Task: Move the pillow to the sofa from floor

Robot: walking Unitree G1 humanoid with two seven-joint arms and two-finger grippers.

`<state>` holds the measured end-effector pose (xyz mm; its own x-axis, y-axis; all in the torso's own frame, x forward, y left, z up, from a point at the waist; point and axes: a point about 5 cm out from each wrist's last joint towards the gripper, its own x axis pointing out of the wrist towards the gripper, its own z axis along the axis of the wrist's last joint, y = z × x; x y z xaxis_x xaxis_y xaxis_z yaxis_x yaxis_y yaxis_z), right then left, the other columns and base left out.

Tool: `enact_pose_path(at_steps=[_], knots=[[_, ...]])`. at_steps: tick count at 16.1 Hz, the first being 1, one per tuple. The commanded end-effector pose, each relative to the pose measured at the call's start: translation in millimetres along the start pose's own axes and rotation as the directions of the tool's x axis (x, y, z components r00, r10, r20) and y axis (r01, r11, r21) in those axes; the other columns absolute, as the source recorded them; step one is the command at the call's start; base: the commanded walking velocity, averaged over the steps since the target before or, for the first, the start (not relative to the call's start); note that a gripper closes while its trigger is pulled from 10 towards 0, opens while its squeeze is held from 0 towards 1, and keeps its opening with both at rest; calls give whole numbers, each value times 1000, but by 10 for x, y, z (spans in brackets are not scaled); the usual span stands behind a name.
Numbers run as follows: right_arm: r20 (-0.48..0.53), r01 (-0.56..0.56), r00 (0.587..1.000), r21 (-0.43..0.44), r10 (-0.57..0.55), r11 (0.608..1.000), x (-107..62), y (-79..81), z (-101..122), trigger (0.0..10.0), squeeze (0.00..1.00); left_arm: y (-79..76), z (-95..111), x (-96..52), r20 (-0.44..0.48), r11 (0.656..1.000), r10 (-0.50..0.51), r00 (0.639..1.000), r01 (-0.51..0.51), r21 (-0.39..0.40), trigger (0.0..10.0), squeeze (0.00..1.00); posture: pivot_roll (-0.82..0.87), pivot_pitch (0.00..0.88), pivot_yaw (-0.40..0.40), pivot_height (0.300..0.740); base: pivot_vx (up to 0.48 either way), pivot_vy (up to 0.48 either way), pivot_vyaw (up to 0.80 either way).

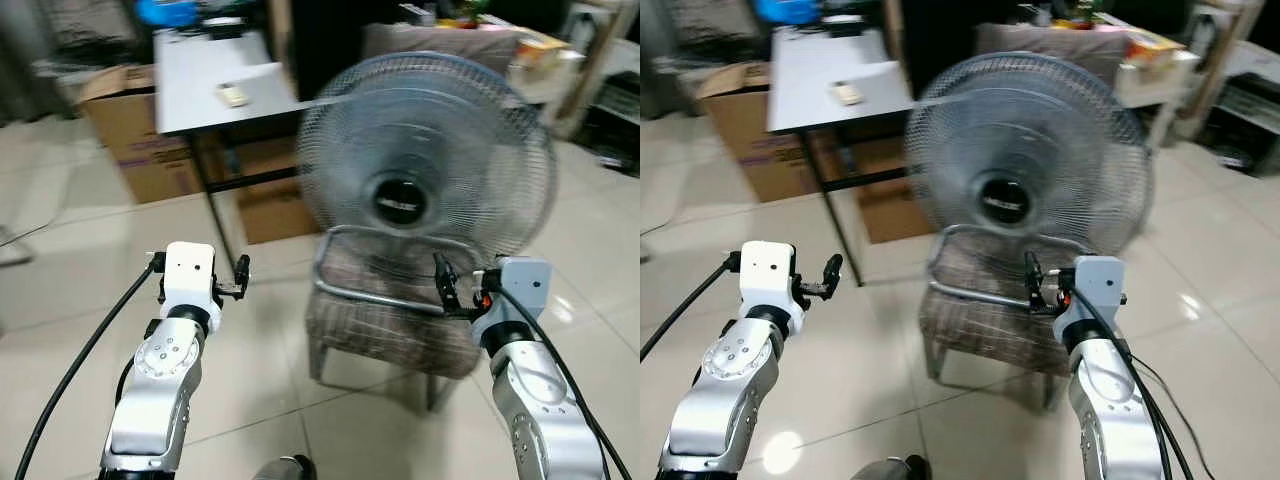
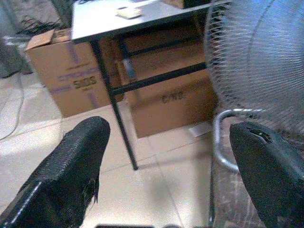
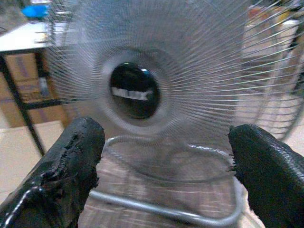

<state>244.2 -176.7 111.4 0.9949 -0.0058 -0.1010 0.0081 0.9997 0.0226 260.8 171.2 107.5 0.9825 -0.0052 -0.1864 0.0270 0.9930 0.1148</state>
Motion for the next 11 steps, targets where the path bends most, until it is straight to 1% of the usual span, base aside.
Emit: enact_pose_path(at_steps=[1,2,3,4,5,6,7,8,9,11], knots=[[-1,-9,1000,39,9,999,18,10,32,10000,1000,28,-28,-24,-8,1000,6,1000,-6,11,10000,1000,-46,0,42,740,0,0,800],[4,-20,1000,20,20,1000,33,24,51,10000,1000,48,-62,-51,-17,1000,10,1000,-9,21,10000,1000,-30,0,25,740,0,0,800],[23,-30,999,-69,31,997,59,31,61,10000,1000,77,-89,-68,-27,999,30,999,-29,33,10000,1000,-13,0,1,740,0,0,800],[19,-36,999,-114,38,993,85,27,40,10000,1000,114,-115,-84,-38,998,58,998,-56,38,10000,1000,-1,0,-18,740,0,0,800],[14,-55,998,-109,57,992,114,38,42,10000,1000,179,-137,-115,-44,995,89,995,-87,39,10000,1000,3,0,-28,740,0,0,800],[12,-66,998,-155,69,986,133,47,68,10000,1000,214,-143,-129,-45,994,101,994,-99,43,10000,1000,-3,0,-36,740,0,0,800],[-2,-83,996,-172,84,982,156,57,79,10000,1000,244,-168,-133,-49,993,109,993,-107,56,10000,1000,-2,0,-41,740,0,0,800],[-18,-77,997,-149,75,986,175,35,77,10000,1000,247,-160,-134,-41,991,106,994,-102,90,10000,1000,8,0,-56,740,0,0,800],[-24,-68,998,-119,65,991,188,7,63,10000,1000,224,-92,-135,-18,991,98,995,-96,91,10000,1000,19,0,-64,740,0,0,800],[-29,-49,999,-96,46,994,195,-10,20,10000,1000,203,-23,-130,-1,995,83,997,-83,45,10000,1000,22,0,-65,740,0,0,800]])
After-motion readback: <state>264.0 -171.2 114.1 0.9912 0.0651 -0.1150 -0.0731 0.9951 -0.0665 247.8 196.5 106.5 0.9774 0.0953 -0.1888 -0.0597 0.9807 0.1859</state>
